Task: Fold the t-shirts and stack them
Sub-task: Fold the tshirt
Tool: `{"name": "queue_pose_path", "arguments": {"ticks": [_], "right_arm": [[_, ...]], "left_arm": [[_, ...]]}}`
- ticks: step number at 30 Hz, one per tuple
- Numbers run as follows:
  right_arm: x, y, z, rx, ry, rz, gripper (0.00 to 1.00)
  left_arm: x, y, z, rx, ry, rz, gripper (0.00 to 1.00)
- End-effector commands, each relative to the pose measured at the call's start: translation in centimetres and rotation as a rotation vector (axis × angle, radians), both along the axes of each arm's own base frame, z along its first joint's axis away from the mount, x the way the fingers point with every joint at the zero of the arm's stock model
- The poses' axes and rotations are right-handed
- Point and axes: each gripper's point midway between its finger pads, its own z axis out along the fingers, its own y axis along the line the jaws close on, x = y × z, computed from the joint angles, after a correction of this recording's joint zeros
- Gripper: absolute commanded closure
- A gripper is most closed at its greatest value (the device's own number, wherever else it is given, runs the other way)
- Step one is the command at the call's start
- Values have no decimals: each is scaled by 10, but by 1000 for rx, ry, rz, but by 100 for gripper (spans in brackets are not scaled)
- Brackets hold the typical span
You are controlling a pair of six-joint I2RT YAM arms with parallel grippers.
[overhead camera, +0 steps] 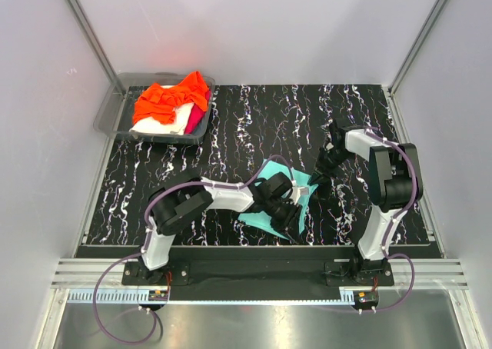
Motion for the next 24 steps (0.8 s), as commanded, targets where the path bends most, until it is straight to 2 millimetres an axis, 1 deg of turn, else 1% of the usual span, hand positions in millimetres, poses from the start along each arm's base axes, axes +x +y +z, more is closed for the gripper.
{"name": "queue_pose_path", "arguments": {"ticks": [1, 4, 7, 9, 10, 12, 13, 14, 15, 16, 17, 19, 20, 21, 22, 23, 24], "right_arm": [[18, -8, -5, -35, -32, -18, 84], [21, -10, -11, -45, -24, -25, 84], [25, -12, -17, -50, -8, -37, 84], [32, -12, -18, -46, -13, -41, 84], [33, -13, -21, -43, -5, -43, 84], [37, -10, -20, -30, -6, -42, 84], [37, -8, -20, -17, -4, -42, 84], [35, -8, -20, -12, 2, -43, 84], [34, -6, -18, -3, -2, -42, 84], [33, -6, -17, 0, -3, -41, 84], [31, -5, -17, 3, -1, -38, 84], [30, -5, -12, 5, -13, -34, 84], [29, -6, -11, 5, -14, -31, 84], [30, -5, -8, 7, -22, -31, 83], [31, -5, -6, 11, -29, -30, 83], [31, -4, -5, 14, -29, -34, 83], [31, -3, -4, 18, -29, -34, 83]], "left_arm": [[5, -9, -8, -23, 6, 21, 71], [2, -6, -22, 4, 37, 32, 72], [-2, -1, -32, 26, 45, 33, 73], [-7, 2, -37, 38, 44, 25, 74], [-10, 6, -39, 48, 45, 23, 75], [-11, 8, -37, 42, 13, 13, 77], [-14, 14, -37, 55, 5, 7, 77], [-13, 12, -21, 29, -32, 5, 76], [-12, 13, -12, 14, -65, -12, 75], [-13, 17, -3, 21, -81, -18, 74], [-10, 15, 20, -22, -136, -23, 72], [-7, 14, 48, -59, -190, -26, 64], [2, 13, 64, -81, -262, -14, 61], [8, 9, 76, -100, -297, -10, 59], [12, 8, 79, -101, -318, -6, 54], [18, 5, 79, -98, -355, -2, 53], [24, -3, 79, -98, -366, -2, 54]]}}
